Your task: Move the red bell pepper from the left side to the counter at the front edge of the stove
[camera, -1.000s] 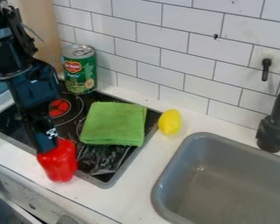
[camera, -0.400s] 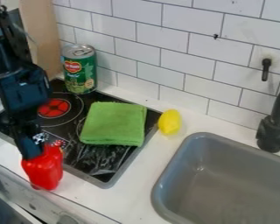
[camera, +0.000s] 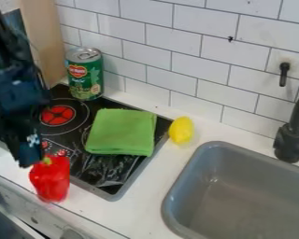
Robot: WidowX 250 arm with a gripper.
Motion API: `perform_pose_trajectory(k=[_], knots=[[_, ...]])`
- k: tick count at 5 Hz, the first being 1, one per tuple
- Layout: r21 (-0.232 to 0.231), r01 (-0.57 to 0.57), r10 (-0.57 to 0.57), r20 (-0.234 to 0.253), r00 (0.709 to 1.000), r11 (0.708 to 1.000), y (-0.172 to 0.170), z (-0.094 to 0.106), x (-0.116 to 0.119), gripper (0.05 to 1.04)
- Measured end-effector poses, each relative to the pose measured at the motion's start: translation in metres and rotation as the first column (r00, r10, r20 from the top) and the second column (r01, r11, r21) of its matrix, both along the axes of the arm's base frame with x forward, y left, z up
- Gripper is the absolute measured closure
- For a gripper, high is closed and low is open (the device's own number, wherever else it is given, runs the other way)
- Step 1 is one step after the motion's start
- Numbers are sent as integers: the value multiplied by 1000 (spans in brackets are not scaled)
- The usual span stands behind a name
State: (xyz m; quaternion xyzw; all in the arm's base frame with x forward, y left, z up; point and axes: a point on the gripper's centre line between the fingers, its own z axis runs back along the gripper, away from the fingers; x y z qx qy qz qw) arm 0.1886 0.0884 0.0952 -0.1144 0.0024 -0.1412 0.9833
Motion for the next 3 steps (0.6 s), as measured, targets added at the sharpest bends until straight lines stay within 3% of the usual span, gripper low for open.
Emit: perform_pose_trajectory(k=[1,2,3], knots=[[-17,-19,19,28,999,1000,4,9,6,118],[9,-73,71,121,990,997,19,41,15,76],[72,-127,111,199,974,989,42,63,29,82]])
